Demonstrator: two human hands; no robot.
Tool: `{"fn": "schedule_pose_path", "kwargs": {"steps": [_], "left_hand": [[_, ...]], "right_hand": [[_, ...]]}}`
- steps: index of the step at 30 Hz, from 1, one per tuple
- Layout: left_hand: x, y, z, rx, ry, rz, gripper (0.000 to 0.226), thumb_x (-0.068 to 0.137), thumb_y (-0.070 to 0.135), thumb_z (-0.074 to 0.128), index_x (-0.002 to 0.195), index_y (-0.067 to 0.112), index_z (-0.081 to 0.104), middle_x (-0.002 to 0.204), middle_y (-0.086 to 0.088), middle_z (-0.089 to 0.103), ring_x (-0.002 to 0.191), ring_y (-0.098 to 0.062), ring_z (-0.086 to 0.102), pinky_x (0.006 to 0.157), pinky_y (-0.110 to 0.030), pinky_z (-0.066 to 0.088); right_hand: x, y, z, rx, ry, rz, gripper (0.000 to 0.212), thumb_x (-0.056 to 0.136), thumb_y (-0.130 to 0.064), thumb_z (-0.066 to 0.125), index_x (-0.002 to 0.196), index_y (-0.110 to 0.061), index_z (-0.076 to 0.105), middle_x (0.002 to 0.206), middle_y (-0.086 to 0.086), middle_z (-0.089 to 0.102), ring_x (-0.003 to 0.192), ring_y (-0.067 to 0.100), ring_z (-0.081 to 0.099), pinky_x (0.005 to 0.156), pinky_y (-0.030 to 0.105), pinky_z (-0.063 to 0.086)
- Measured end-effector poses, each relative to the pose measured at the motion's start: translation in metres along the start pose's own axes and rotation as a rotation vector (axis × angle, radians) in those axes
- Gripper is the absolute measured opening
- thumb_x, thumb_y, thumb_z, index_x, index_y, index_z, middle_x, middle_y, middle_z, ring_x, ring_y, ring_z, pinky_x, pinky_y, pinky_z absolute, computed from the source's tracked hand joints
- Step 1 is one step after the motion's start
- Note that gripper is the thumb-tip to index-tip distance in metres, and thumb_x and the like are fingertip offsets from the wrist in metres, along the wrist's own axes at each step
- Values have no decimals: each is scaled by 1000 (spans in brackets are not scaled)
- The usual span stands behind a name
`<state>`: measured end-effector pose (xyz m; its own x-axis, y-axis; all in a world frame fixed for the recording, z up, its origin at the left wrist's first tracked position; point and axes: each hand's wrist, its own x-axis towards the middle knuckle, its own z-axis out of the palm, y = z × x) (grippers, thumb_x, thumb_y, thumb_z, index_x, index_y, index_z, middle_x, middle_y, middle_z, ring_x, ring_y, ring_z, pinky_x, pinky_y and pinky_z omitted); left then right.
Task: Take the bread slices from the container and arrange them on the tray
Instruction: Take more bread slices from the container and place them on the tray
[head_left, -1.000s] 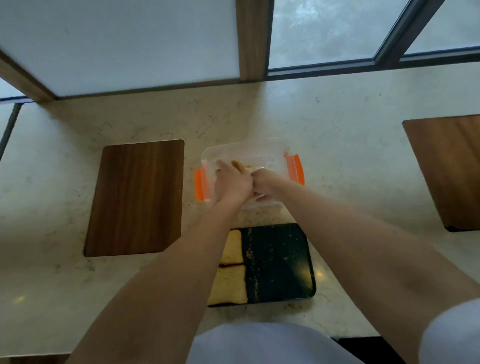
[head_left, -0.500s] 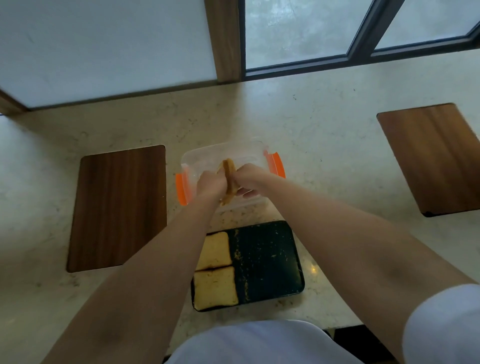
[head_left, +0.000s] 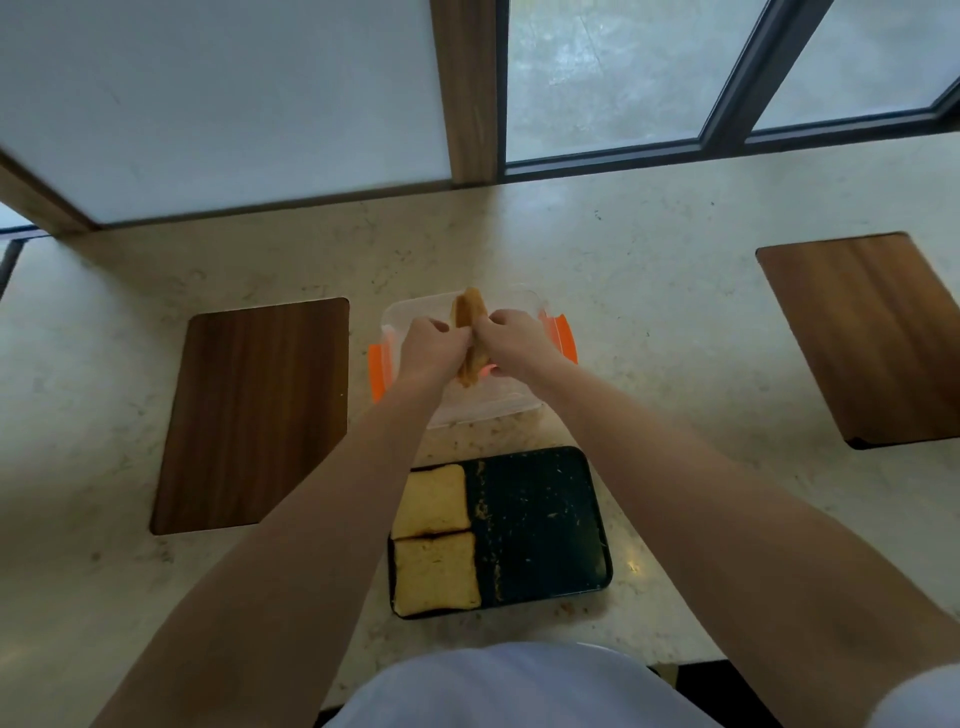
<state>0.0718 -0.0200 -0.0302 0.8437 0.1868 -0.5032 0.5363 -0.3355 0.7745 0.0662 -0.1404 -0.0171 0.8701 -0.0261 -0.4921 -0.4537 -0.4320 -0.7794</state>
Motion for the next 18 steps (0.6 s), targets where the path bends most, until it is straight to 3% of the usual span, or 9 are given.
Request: {"fn": "schedule_pose_path", "kwargs": {"steps": [4, 8, 12, 18], "left_hand": [[-22, -1, -7, -70, 5, 102, 42, 82, 33, 66, 118, 11, 62, 99, -4, 69, 92, -18, 66, 79, -34, 55], [-49, -10, -15, -187, -86, 160, 26, 78, 35, 66, 93, 16, 73, 84, -1, 74, 85, -19, 68, 72, -31, 50], [-69, -24, -23, -269, -171, 145, 48, 70, 43, 70, 106, 11, 65, 98, -10, 73, 92, -27, 70, 80, -43, 57], [-92, -47, -32, -332, -288, 92, 47, 71, 40, 80, 108, 16, 63, 87, 2, 78, 84, -21, 75, 64, -33, 56]], "right_hand": [[-22, -1, -4, 119, 32, -40, 35, 96, -43, 51, 103, -12, 64, 93, 8, 76, 89, 22, 74, 86, 44, 62], [-52, 2, -2, 239, 30, -54, 29, 94, -43, 55, 100, -15, 60, 92, 7, 75, 88, 20, 74, 84, 43, 63], [-82, 8, 0, 317, -2, -73, 29, 96, -43, 57, 105, -16, 60, 98, 6, 74, 89, 16, 74, 84, 39, 63], [-114, 31, 3, 370, -57, -89, 39, 97, -49, 59, 114, -15, 61, 106, 8, 74, 91, 18, 73, 76, 33, 59]]}}
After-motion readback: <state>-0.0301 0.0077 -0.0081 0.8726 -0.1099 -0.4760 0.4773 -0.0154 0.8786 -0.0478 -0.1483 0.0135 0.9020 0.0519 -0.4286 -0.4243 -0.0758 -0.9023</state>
